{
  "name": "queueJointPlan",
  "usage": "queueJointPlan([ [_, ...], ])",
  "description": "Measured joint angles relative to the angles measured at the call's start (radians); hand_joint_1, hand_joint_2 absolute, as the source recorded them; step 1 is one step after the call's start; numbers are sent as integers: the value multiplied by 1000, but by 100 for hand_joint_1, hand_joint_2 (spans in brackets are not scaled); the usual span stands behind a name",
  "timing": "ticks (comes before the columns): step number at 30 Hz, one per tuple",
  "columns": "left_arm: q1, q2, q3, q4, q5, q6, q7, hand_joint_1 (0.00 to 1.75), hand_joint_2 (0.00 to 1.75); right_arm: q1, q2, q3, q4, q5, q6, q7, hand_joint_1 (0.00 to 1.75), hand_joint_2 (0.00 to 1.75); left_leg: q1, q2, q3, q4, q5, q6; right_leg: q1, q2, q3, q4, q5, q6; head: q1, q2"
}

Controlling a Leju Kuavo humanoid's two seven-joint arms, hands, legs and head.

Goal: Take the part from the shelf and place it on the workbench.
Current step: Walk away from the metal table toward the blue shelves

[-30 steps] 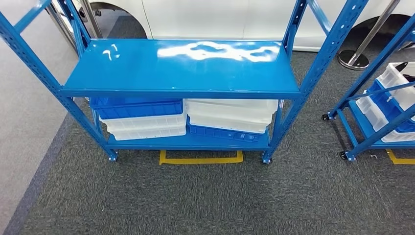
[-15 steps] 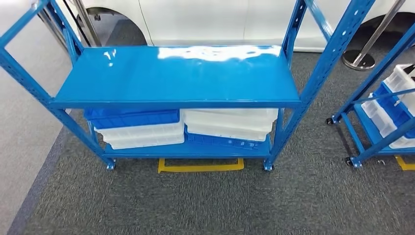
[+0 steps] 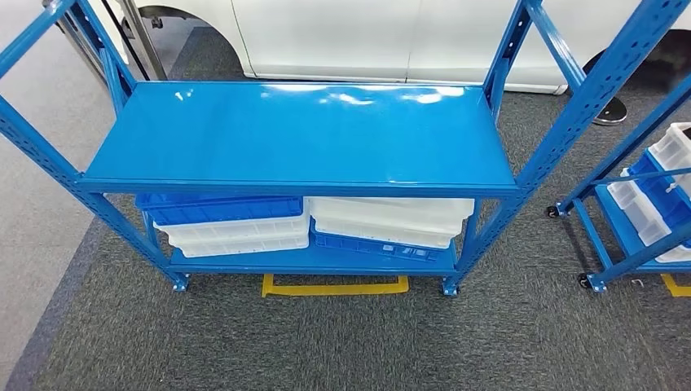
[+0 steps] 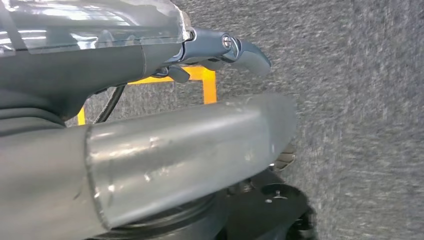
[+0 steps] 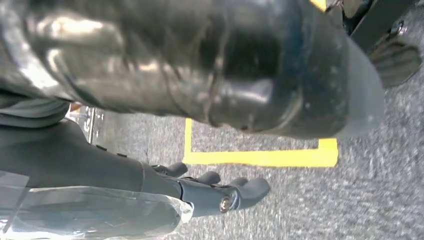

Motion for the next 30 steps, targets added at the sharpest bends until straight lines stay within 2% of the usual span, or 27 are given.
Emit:
queueJointPlan([
  [1, -1, 0, 0, 0, 0, 0, 0, 0, 0, -1, 0, 0, 0, 0, 0, 0, 0, 0, 0, 0, 11, -5, -5, 5, -1, 0, -32, 54, -15, 2, 0, 0],
  [3, -3, 0, 0, 0, 0, 0, 0, 0, 0, -1, 0, 0, 0, 0, 0, 0, 0, 0, -2, 0, 27, -6, -20, 11, -2, 0, -114, 167, -69, 7, 0, 0],
  [4, -3, 0, 0, 0, 0, 0, 0, 0, 0, 0, 0, 0, 0, 0, 0, 0, 0, 0, -3, 0, 36, -6, -28, 12, -2, 0, -147, 202, -93, 9, 0, 0],
  [5, -2, 0, 0, 0, 0, 0, 0, 0, 0, 1, 0, 0, 0, 0, 0, 0, 0, 0, -4, -2, 48, -6, -38, 12, -3, 0, -168, 208, -101, 9, 0, 0],
  [6, -1, 0, 0, 0, 0, 0, 0, 0, 0, 2, 0, 0, 0, 0, 0, 0, 0, 0, -4, -3, 62, -6, -49, 10, -2, 0, -175, 184, -87, 8, 0, 0],
  [7, 0, 0, 0, 0, 0, 0, 0, 0, 0, 3, 0, 0, 0, 0, 0, 0, 0, 0, -4, -4, 78, -6, -61, 8, -2, 0, -169, 135, -51, 6, 0, 0],
  [8, 0, 0, 0, 0, 0, 0, 0, 0, 0, 6, 0, 0, 0, 0, 0, 0, 0, 0, -4, -5, 93, -6, -74, 5, -1, 0, -158, 72, 7, 2, 0, 0],
  [9, 0, 0, 0, 0, 0, 0, 0, 0, 0, 8, -1, 0, 0, 0, 0, 0, 0, 0, -5, -5, 105, -5, -86, 1, 3, 0, -149, 20, 53, -3, 0, 0],
  [10, -2, -1, 0, 0, 0, 0, 0, 0, 0, 8, -1, -1, 0, -1, 0, 0, 0, 0, -5, -5, 112, -5, -97, -3, 6, 0, -143, -15, 86, -8, 1, 0],
  [11, -4, -1, 0, 0, 0, 0, 1, 0, 0, 9, -2, -1, 0, -1, 0, 0, 0, 0, -6, -5, 119, -5, -105, -8, 9, 1, -140, -31, 105, -15, 1, 0],
  [14, -7, -2, 0, 0, 0, 0, 2, 0, 0, 9, -2, -1, 0, -1, 2, -1, 0, 0, -5, -4, 134, 11, -110, -23, 10, 2, -118, -43, 97, -33, 1, 0],
  [15, -8, -2, 0, 0, 0, 0, 3, 0, 0, 10, -2, -1, 0, 0, 2, -2, 0, 0, -4, -3, 125, 38, -109, -27, 8, 1, -103, -49, 90, -38, 1, 0],
  [16, -9, -2, 0, 0, 0, 0, 3, 0, 0, 10, -2, -1, 0, 0, 3, -3, 0, 0, -2, -1, 103, 80, -113, -33, 6, 1, -87, -55, 85, -43, 1, 0],
  [17, -9, -2, 0, 0, 0, 0, 3, 0, 0, 10, -2, -1, 0, 0, 3, -4, 0, 0, 1, 0, 68, 136, -125, -39, 4, -1, -74, -60, 77, -47, 1, 0],
  [19, -10, -2, 0, 0, 1, 0, 3, 0, 0, 9, -3, -1, 0, 2, 5, -5, 0, 0, 7, 1, -20, 246, -175, -49, 3, 0, -52, -62, 59, -50, 0, 0],
  [20, -9, -2, 0, 0, 1, 0, 3, 0, 0, 9, -3, -1, 0, 3, 7, -6, 0, 0, 10, 1, -55, 275, -199, -53, 3, 2, -40, -62, 48, -49, 0, 0],
  [21, -8, -2, 0, 0, 1, 0, 4, 0, 0, 10, -3, -1, 0, 4, 9, -7, 0, 0, 11, 1, -78, 276, -208, -55, 2, 3, -25, -62, 36, -47, 0, 0],
  [22, -6, -2, 0, 0, 1, 0, 5, 0, 0, 10, -3, -1, 0, 5, 10, -7, 0, 0, 12, 1, -88, 250, -194, -55, 1, 5, -8, -62, 23, -45, 0, 0],
  [23, -5, -1, 0, 0, 1, 1, 6, 0, 0, 10, -3, -1, 0, 6, 11, -8, 0, 0, 12, 1, -88, 202, -154, -54, 0, 5, 10, -62, 9, -42, 0, 0],
  [24, -4, -1, 0, 0, 2, 1, 7, 0, 0, 12, -3, -1, 0, 6, 12, -8, 0, 0, 12, 2, -85, 144, -89, -50, 0, 5, 25, -62, -4, -39, 0, 0],
  [25, -3, -1, 0, 0, 2, 1, 8, 0, 0, 12, -3, -1, 0, 7, 13, -8, 0, 0, 10, 4, -82, 99, -38, -45, 0, 7, 36, -63, -16, -34, 0, 0],
  [26, -3, -1, 0, 0, 3, 1, 10, 0, 0, 11, -3, -1, 0, 7, 14, -9, 0, 0, 7, 5, -79, 69, 0, -39, 0, 8, 43, -67, -25, -28, 0, 0],
  [27, -3, -1, 0, 0, 3, 1, 12, 0, 0, 10, -3, -1, 0, 8, 15, -9, 0, 0, 4, 5, -77, 52, 20, -31, 1, 8, 50, -69, -31, -21, 1, 0],
  [30, -3, -1, 0, 0, 6, 0, 12, 0, 0, 6, -4, -1, -1, 11, 17, -10, 0, 0, 4, 1, -48, 28, 12, -10, 0, 7, 60, -55, -23, -2, 1, 0],
])
